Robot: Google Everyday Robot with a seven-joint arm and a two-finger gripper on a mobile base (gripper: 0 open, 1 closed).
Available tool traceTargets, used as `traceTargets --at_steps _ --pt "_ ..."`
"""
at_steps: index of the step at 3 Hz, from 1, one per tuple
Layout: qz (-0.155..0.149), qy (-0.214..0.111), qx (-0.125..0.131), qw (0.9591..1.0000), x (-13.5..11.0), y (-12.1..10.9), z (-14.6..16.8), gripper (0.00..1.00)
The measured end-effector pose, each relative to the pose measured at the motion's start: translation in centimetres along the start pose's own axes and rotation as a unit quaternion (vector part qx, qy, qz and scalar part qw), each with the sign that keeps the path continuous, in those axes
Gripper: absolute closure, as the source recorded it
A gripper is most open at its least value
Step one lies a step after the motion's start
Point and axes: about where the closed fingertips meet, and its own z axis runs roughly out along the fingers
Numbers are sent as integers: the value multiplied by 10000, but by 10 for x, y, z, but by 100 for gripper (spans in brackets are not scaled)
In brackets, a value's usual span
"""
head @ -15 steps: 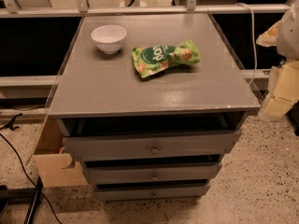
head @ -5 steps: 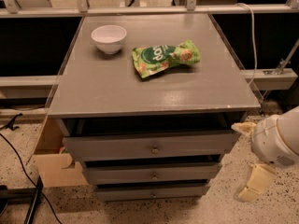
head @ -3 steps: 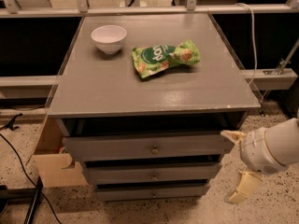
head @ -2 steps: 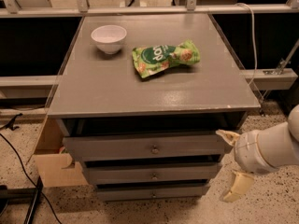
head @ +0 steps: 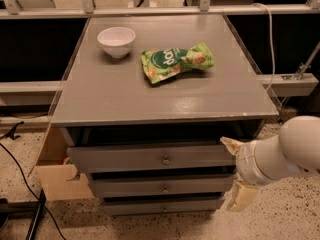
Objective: Open top drawer
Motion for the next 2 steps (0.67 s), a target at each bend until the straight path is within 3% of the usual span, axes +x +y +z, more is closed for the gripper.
traceTargets --at_steps 2 --pt "-118 -14 9 9999 5 -21 19 0"
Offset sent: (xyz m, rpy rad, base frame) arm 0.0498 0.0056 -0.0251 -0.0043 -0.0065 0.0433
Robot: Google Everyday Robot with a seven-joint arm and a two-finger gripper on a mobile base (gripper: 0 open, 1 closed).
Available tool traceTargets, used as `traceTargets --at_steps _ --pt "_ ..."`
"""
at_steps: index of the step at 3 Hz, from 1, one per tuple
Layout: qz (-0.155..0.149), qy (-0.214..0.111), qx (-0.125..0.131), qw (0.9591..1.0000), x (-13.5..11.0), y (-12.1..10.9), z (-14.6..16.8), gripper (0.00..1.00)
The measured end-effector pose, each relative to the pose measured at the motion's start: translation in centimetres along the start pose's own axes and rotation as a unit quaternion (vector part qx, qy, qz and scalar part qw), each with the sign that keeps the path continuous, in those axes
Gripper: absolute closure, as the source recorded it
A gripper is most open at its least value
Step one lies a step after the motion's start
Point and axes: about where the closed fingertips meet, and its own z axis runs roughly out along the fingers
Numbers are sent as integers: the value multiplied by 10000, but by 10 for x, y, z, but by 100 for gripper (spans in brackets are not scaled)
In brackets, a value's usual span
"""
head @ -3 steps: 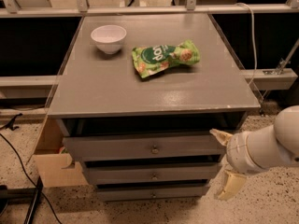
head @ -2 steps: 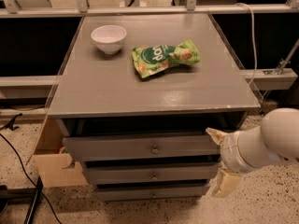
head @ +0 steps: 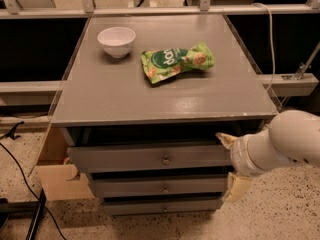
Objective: Open top drawer
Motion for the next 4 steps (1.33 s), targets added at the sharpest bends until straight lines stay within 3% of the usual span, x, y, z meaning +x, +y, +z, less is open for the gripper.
traceTargets --at_steps 4 --pt "-41 187 -241 9995 4 -34 47 0"
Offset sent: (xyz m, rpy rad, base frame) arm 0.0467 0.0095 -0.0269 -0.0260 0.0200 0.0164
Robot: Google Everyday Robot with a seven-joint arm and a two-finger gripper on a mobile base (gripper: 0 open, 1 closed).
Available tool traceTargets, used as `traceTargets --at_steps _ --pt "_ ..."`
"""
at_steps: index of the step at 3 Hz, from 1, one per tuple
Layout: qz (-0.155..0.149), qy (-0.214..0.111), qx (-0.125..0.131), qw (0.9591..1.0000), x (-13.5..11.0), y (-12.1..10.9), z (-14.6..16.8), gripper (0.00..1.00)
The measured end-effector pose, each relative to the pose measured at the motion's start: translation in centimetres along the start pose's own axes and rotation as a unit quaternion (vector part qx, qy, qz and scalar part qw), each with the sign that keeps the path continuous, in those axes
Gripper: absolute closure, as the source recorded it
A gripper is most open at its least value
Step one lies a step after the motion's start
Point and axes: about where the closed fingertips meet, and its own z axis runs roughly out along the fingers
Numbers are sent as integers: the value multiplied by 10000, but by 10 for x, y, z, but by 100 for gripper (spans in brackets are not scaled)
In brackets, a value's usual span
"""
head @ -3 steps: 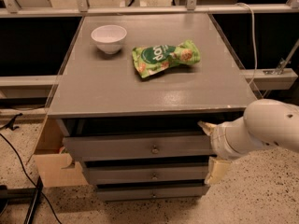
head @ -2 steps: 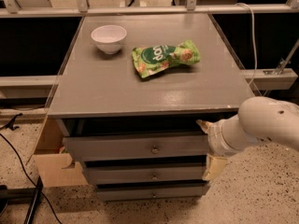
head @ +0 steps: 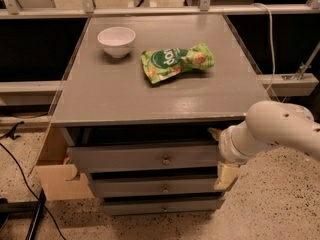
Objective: Open top drawer
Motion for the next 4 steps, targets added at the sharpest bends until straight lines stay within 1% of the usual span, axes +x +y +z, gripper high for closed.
traceTargets --at_steps 1,3,4 --pt "34 60 -98 9999 3 0 9 0" --pt "38 86 -194 9998 6 0 22 0" --pt "98 119 -328 9993 10 7 27 0"
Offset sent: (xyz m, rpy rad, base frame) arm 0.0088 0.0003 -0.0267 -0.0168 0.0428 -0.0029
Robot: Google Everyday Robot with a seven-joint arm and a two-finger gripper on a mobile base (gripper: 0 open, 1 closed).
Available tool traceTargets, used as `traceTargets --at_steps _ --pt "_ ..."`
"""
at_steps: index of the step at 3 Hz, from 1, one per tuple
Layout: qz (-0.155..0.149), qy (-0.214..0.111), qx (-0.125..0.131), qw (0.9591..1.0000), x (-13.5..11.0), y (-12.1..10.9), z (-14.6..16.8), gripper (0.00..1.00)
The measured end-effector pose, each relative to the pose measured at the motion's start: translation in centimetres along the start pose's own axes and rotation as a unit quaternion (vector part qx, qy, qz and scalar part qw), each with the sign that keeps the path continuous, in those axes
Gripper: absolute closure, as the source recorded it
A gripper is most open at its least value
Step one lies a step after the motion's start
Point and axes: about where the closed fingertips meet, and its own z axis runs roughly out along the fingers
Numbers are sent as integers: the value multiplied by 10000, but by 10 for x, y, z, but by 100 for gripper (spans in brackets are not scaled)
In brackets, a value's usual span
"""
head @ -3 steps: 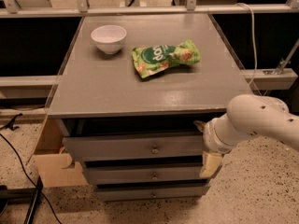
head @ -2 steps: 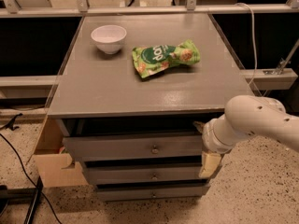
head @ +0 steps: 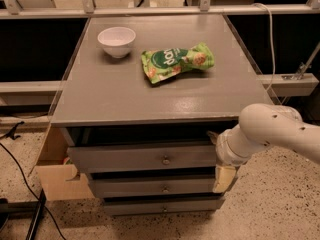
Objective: Open top drawer
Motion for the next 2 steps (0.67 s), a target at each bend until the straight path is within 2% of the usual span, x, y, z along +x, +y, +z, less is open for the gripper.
traceTargets --at_steps 2 --pt "114 75 -291 9995 6 17 1 0"
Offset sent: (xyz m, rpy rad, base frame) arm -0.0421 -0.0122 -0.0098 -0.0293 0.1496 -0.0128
